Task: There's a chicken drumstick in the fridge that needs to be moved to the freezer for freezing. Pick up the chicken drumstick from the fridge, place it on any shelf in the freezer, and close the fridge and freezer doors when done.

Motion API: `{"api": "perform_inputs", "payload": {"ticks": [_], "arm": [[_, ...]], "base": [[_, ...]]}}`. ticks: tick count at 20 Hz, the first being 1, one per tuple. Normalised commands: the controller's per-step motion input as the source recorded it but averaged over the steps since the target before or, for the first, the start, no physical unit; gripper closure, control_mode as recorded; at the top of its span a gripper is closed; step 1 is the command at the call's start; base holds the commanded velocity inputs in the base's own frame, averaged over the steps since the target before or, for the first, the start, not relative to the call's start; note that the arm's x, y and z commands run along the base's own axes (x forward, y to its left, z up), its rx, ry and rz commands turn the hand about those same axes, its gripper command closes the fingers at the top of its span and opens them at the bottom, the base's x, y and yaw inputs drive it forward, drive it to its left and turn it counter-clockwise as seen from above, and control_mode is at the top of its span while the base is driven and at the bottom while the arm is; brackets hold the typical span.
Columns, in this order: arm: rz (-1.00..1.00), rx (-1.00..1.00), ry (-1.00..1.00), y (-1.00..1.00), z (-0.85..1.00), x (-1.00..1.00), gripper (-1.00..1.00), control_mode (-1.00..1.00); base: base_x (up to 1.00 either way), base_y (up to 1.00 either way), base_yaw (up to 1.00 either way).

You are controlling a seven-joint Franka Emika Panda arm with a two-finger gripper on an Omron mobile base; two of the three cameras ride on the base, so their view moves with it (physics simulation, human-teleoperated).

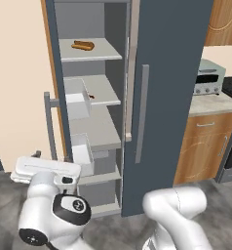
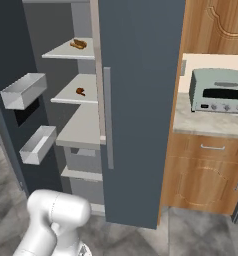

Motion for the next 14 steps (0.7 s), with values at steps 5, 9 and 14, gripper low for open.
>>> {"api": "perform_inputs", "payload": {"ticks": [5,9,14], "arm": [[-0.15,0.0,0.0,0.42,-0.18,0.26,-1.0,-1.0],[-0.03,0.0,0.03,0.0,-0.25,0.29,-1.0,-1.0],[0.0,0.0,0.06,0.0,-0.39,0.53,-1.0,-1.0]], "base": [[0.0,0.0,0.0],[0.0,0.0,0.0],[0.0,0.0,0.0]]}}
